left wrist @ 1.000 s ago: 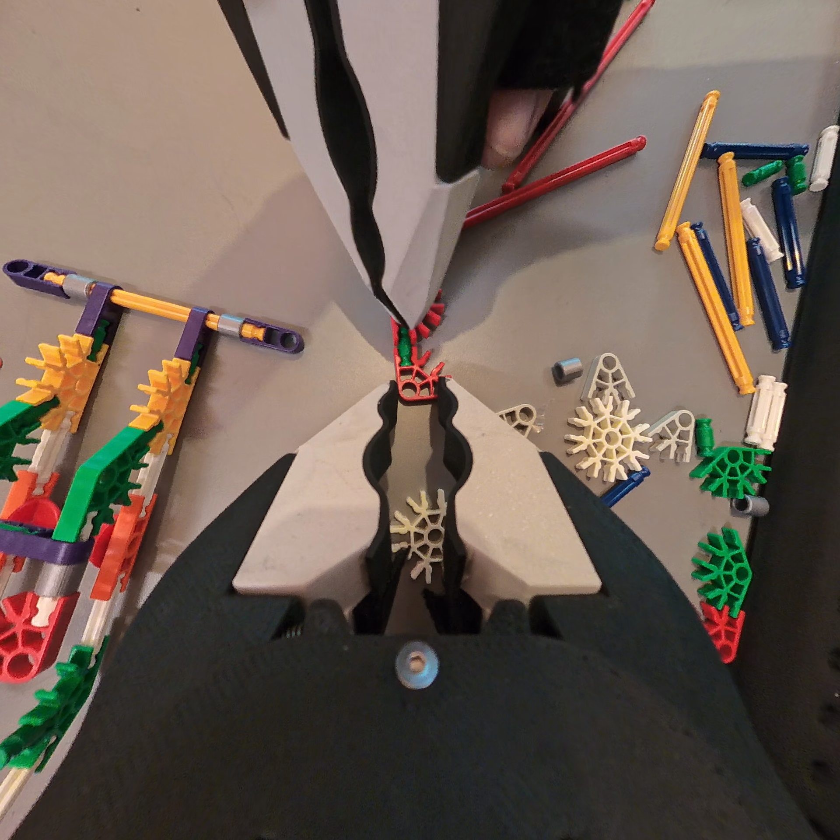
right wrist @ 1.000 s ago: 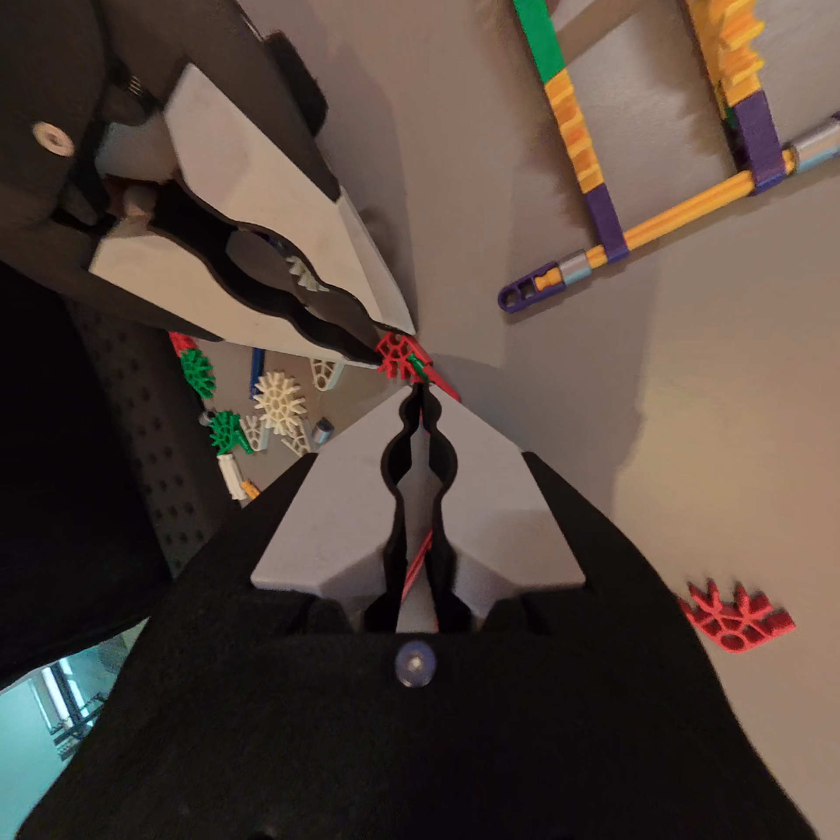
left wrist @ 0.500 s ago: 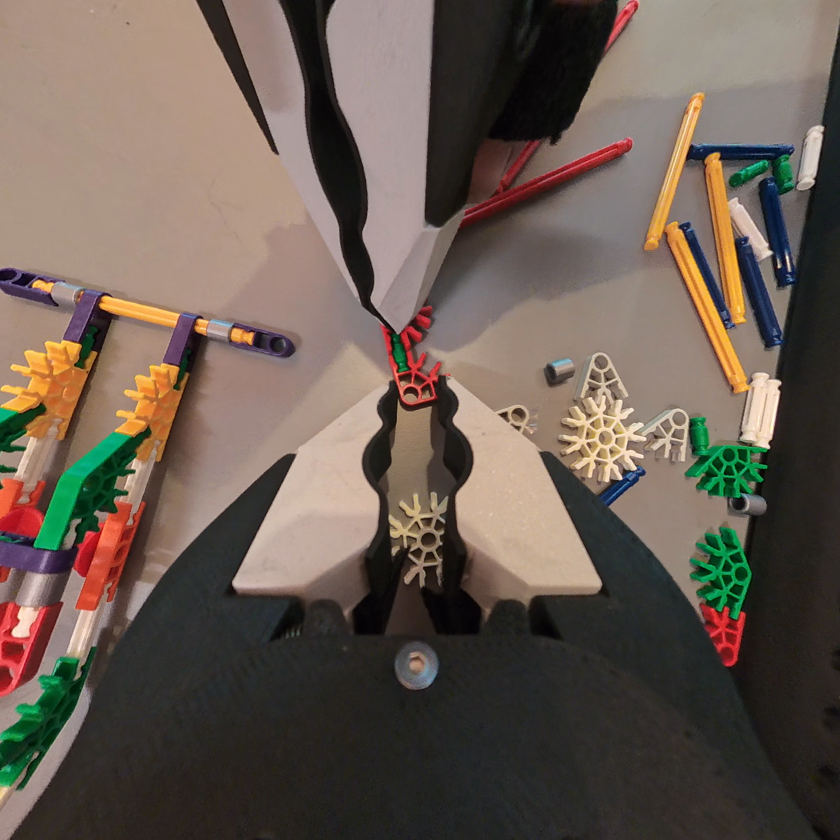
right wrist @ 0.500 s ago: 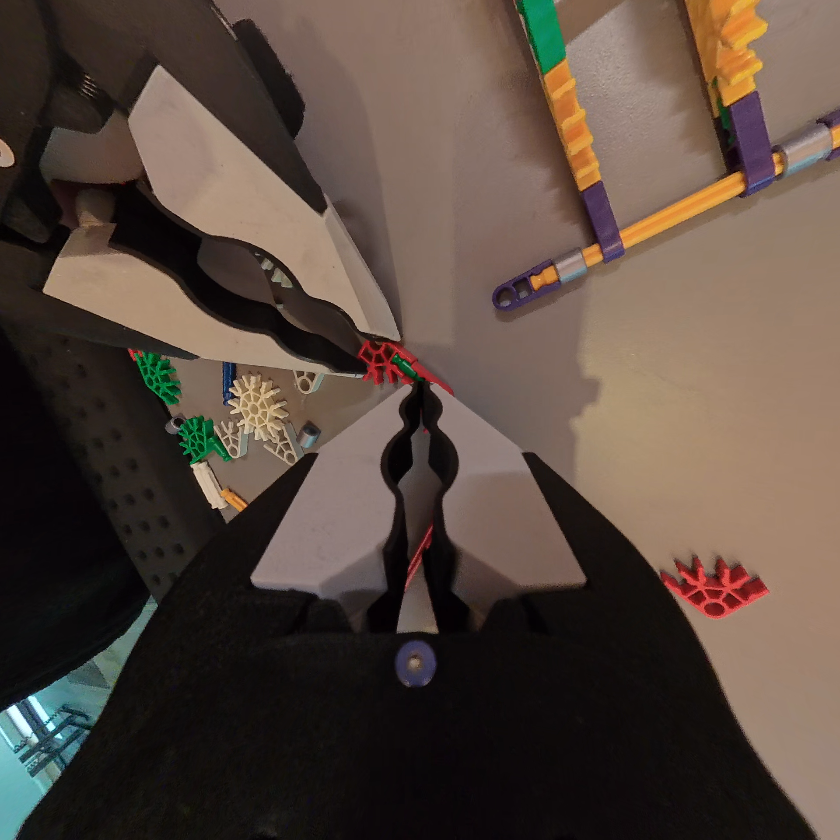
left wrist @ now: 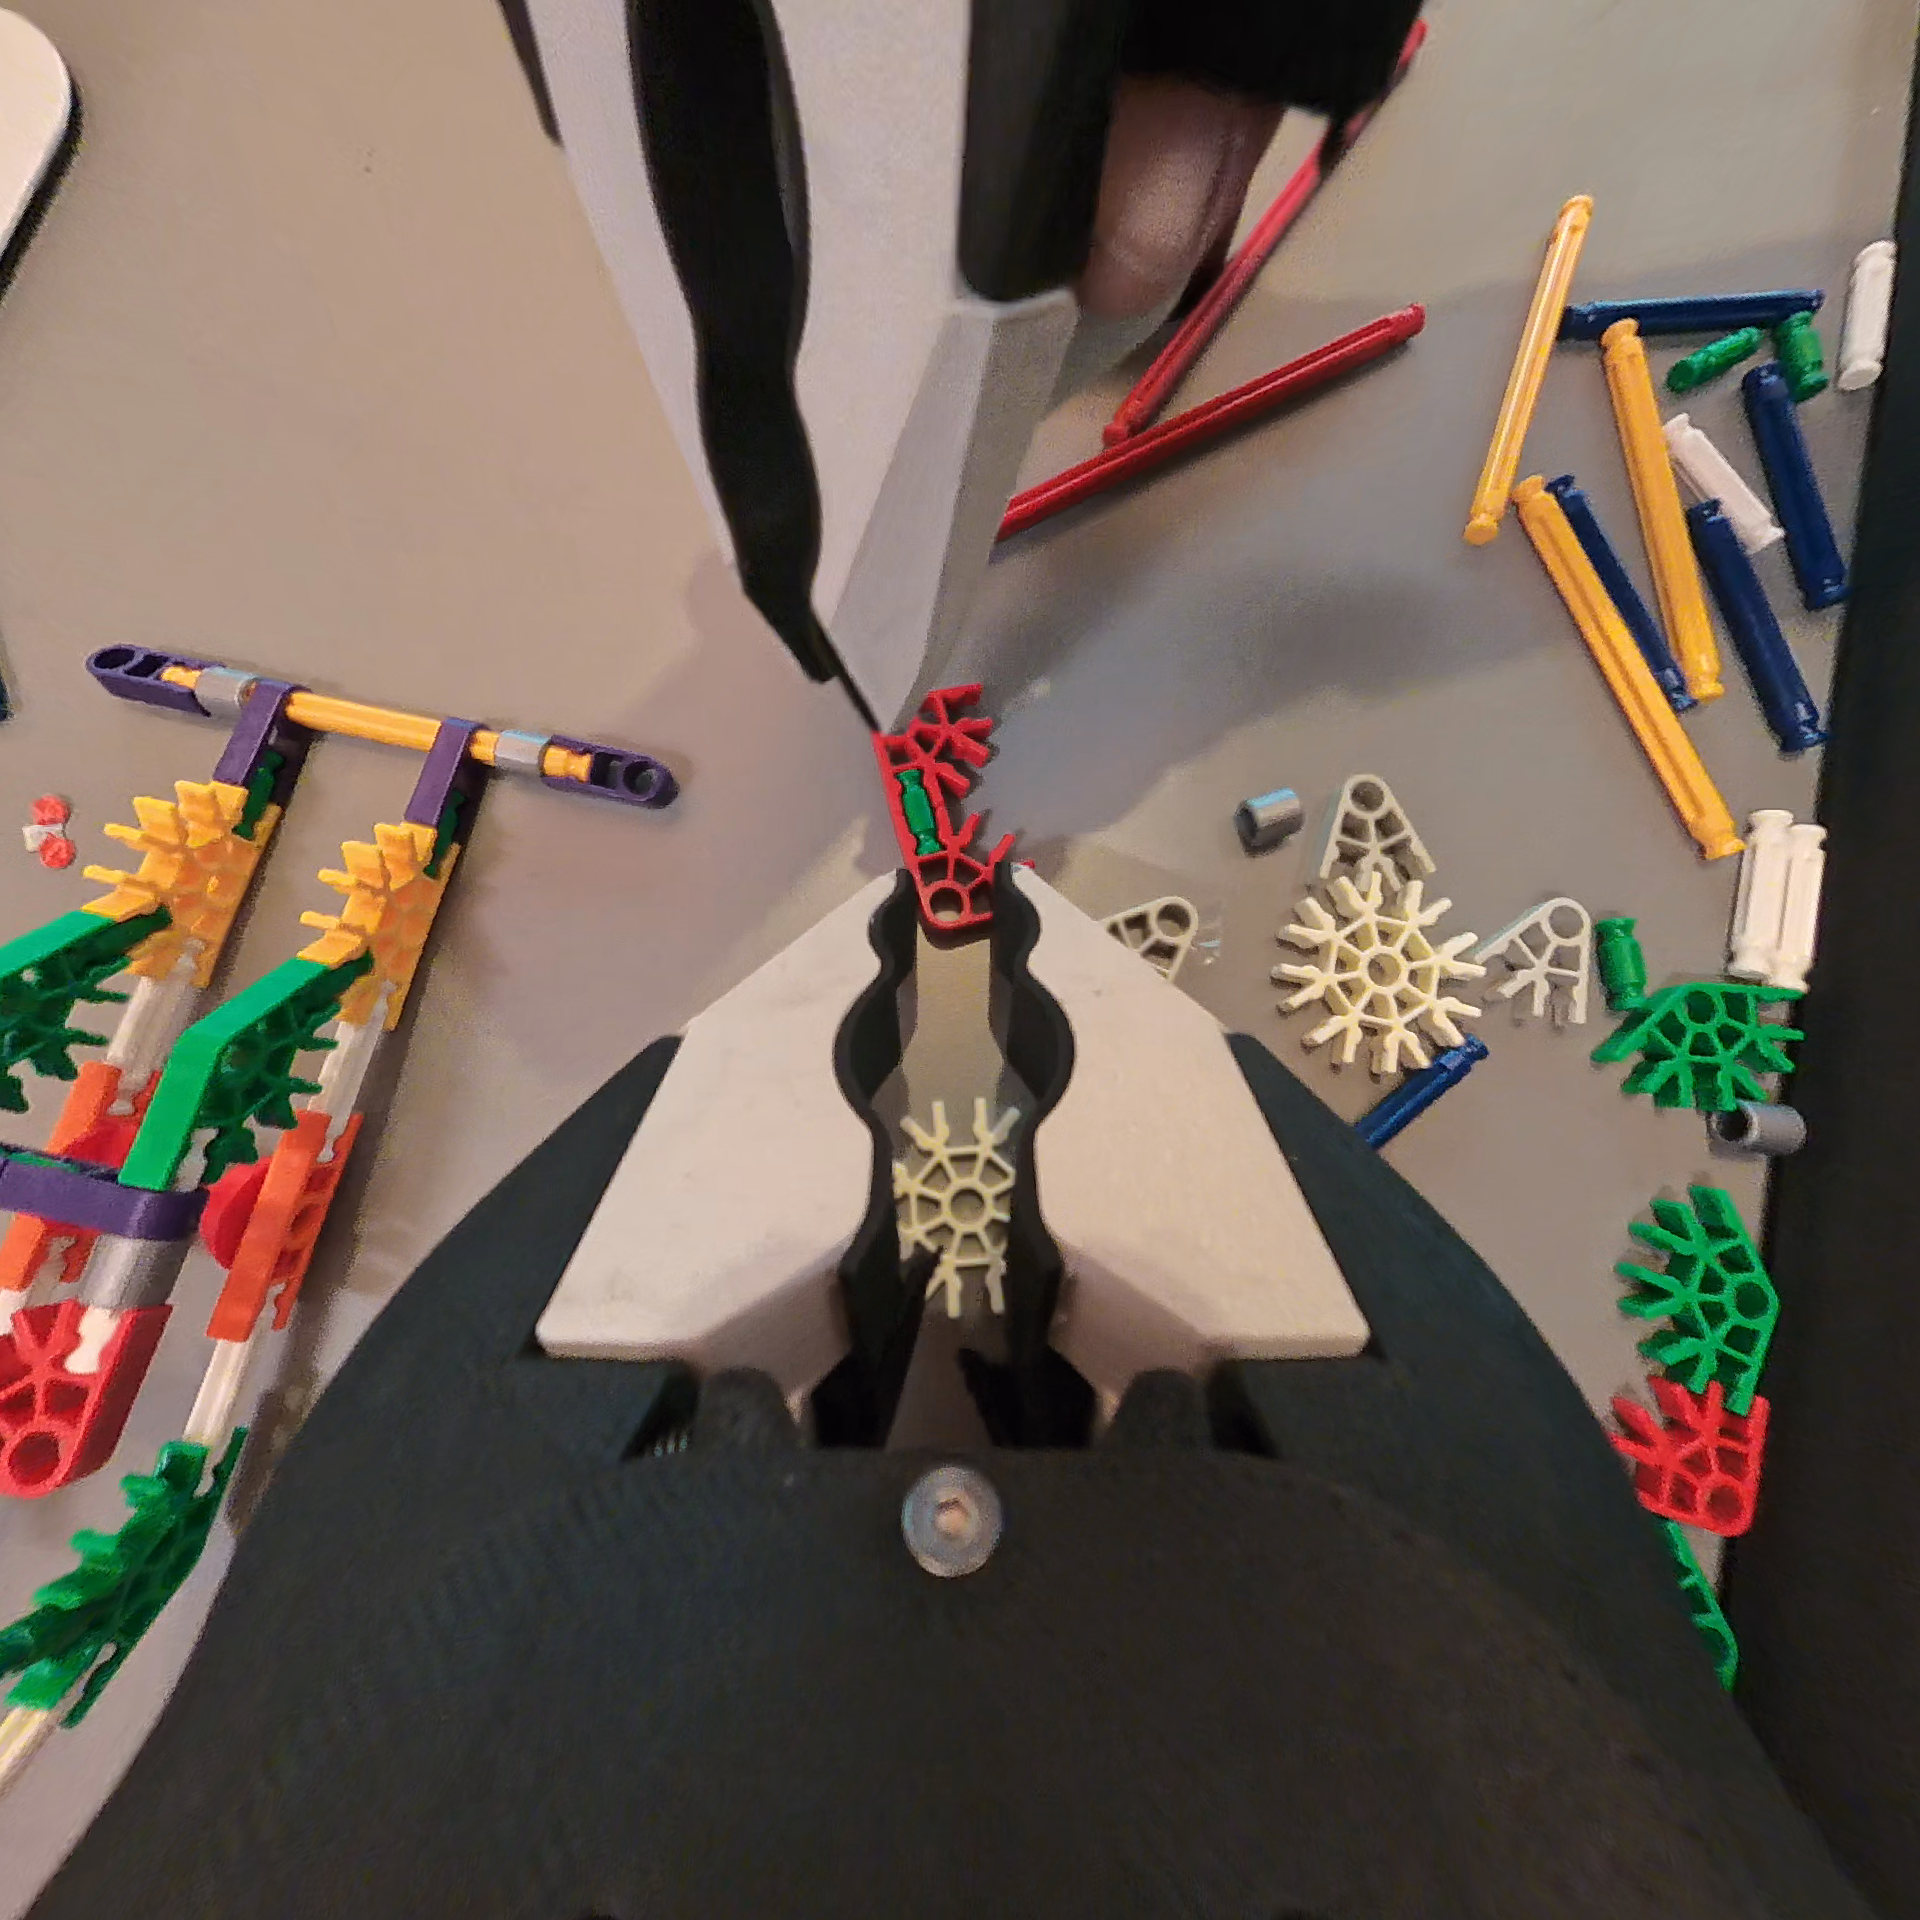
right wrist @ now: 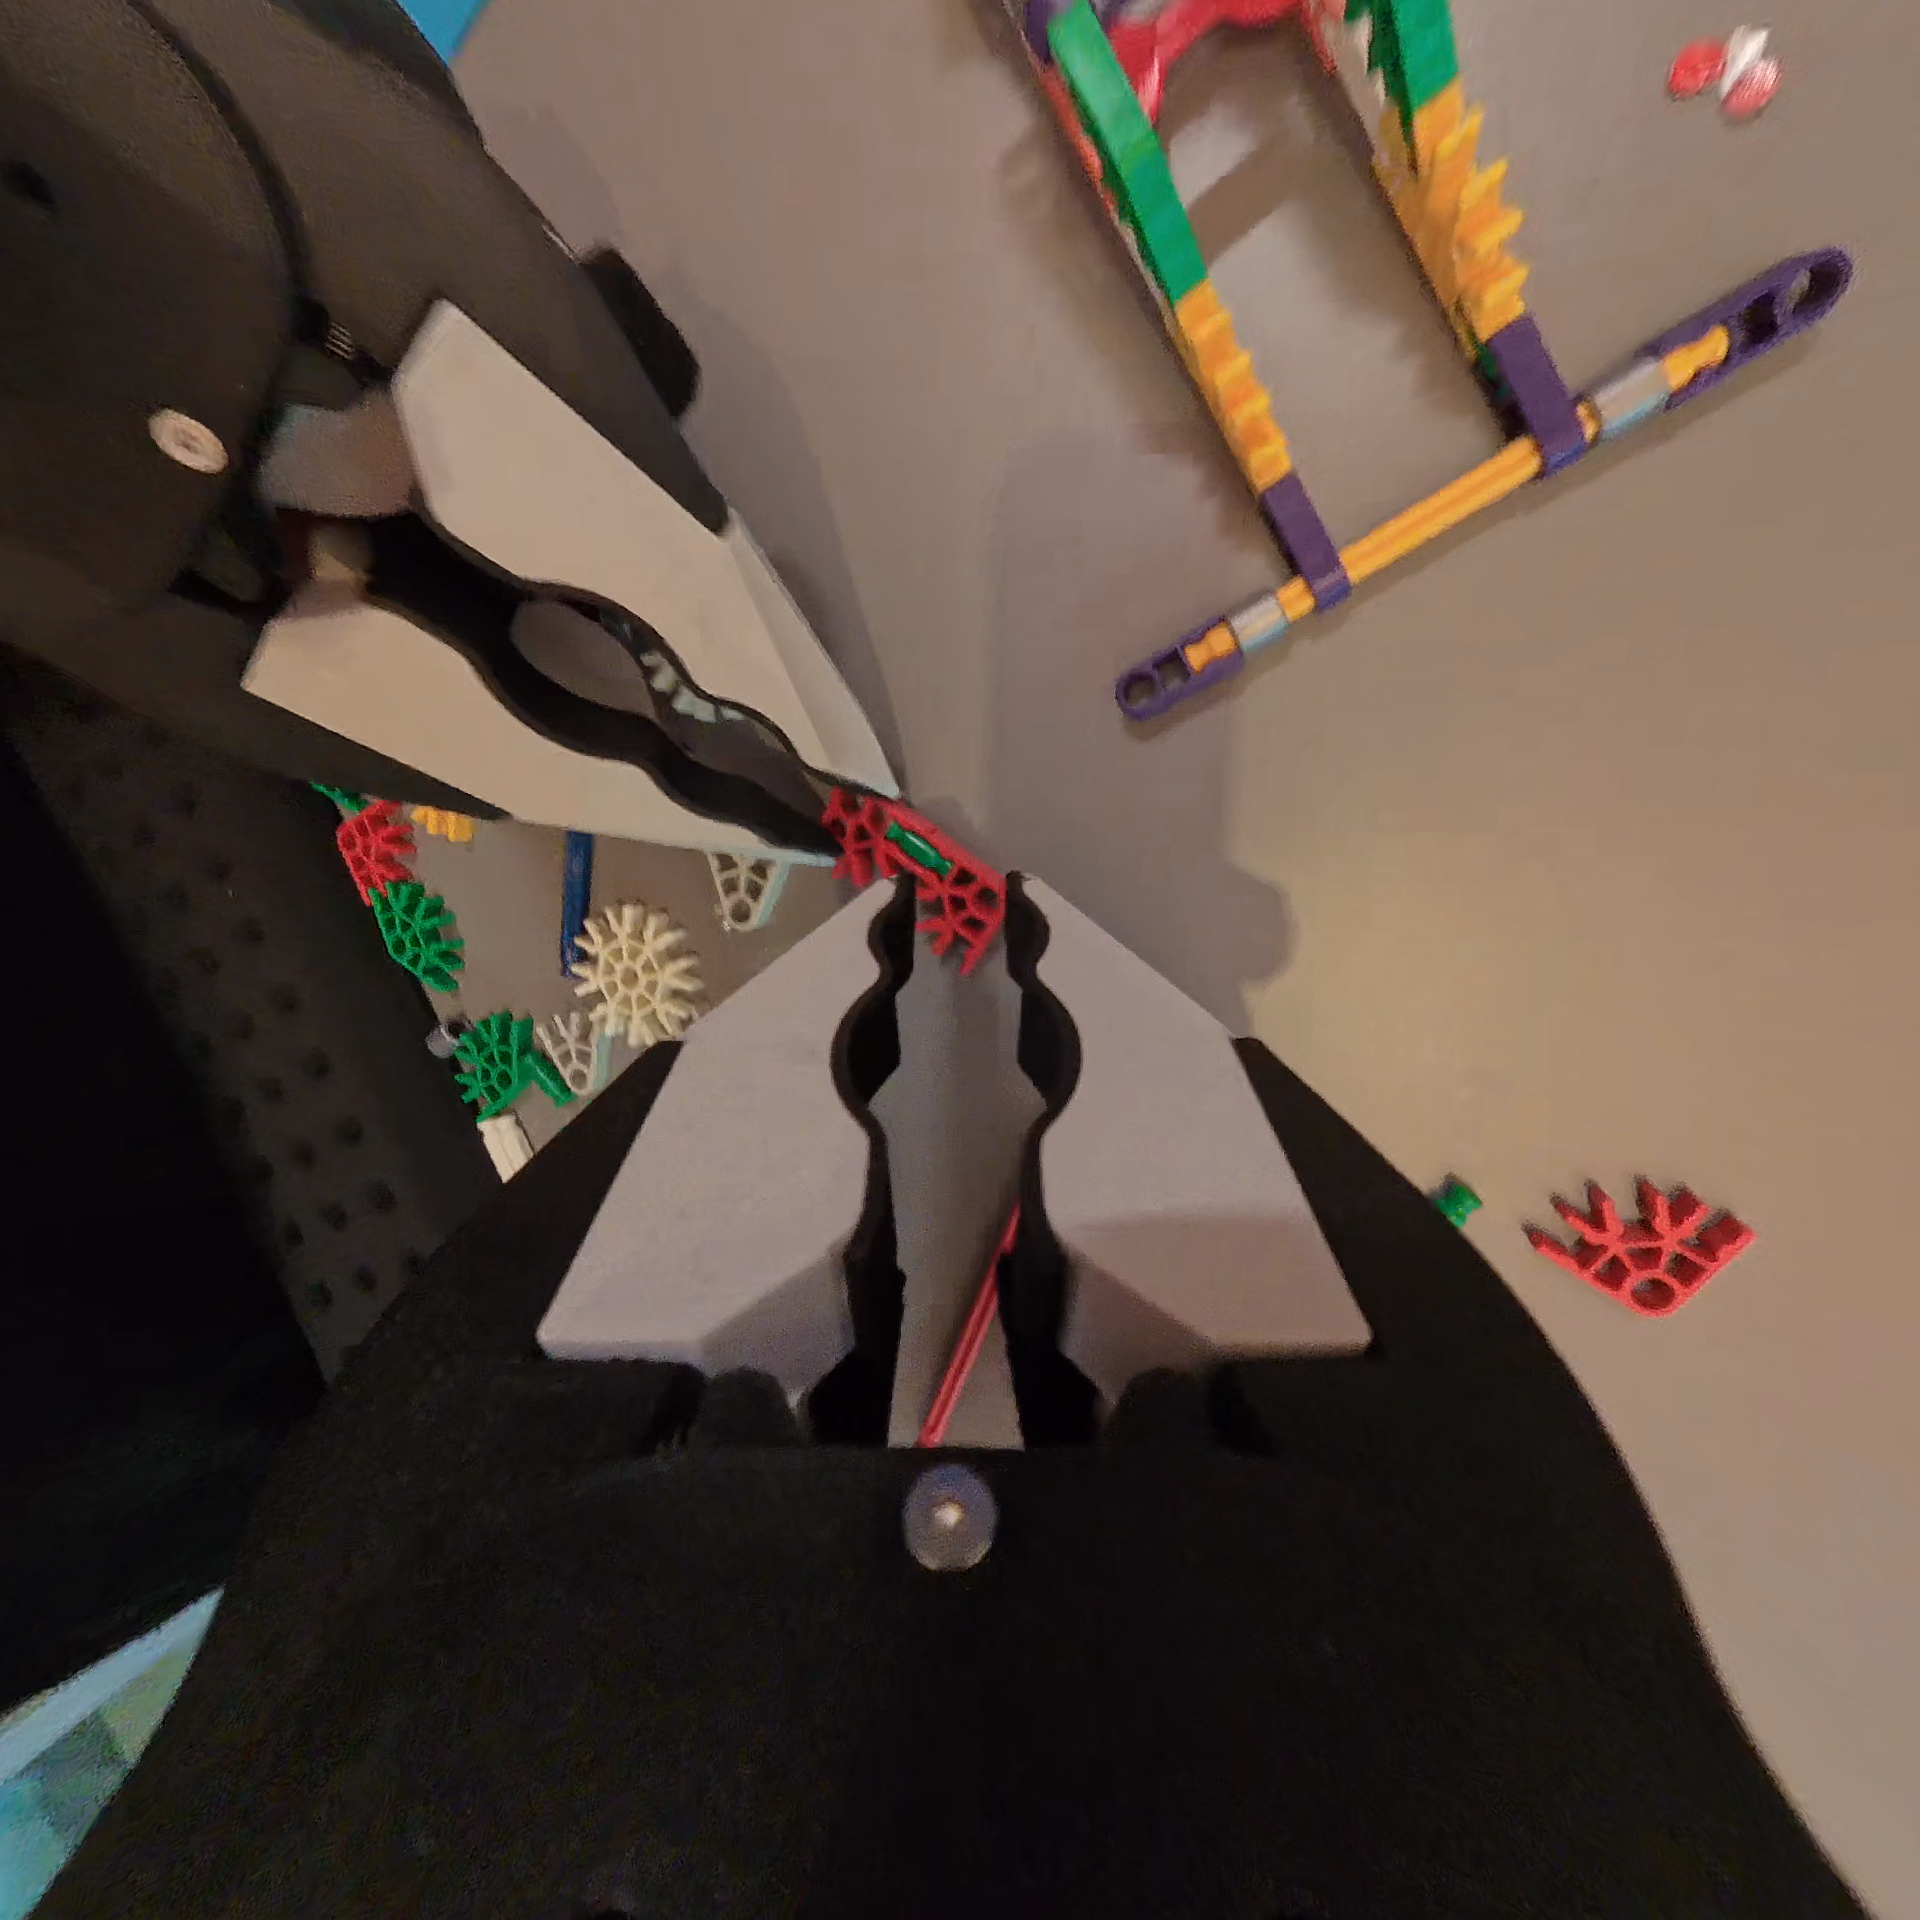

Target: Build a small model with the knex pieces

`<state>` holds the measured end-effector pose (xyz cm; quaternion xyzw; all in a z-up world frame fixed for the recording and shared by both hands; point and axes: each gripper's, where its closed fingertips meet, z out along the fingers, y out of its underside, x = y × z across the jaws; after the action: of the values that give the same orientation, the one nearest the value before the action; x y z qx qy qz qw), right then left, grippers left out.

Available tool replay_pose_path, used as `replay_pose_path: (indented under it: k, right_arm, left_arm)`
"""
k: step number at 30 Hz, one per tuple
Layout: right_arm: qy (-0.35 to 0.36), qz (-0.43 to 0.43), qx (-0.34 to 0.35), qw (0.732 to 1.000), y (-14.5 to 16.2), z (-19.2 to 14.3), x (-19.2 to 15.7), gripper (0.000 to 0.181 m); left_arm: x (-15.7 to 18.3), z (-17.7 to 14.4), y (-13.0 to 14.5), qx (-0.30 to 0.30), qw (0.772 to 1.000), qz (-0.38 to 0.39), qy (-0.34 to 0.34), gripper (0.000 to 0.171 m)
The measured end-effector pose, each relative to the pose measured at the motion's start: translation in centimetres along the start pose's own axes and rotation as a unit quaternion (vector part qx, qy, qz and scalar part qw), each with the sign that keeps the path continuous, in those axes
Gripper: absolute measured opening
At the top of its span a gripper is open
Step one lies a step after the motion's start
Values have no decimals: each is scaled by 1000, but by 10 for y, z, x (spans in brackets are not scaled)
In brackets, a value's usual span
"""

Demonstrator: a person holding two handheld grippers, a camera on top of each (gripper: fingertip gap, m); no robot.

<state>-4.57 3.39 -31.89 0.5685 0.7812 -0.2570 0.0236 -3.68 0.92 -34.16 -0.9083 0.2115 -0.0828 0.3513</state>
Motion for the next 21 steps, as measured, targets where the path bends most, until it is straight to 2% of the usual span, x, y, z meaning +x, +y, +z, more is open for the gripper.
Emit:
replay_pose_path:
  k: [7,9,14,15,16,19,21]
  right_arm:
    - [-106,19,-3,994,11,10,-3,26]
    - [-113,10,-28,993,17,16,-3,19]
    - [-164,-10,-32,986,17,20,-12,9]
    - [-172,-18,-31,984,17,18,-14,6]
    - [-182,-27,-28,983,16,16,-19,3]
    - [-180,-52,-15,982,10,9,-24,3]
    - [-172,-66,-7,983,4,1,-24,3]
  left_arm:
    - [3,-4,-1,2,995,85,-48,11]
    - [3,-5,-2,4,992,107,-66,11]
    - [2,-8,-1,2,985,145,-97,11]
    - [0,-11,-4,11,983,147,-110,4]
    - [-2,-14,-5,15,982,146,-115,5]
    - [-11,-28,-5,29,986,104,-123,19]
    - [-30,-50,-1,49,986,40,-154,23]
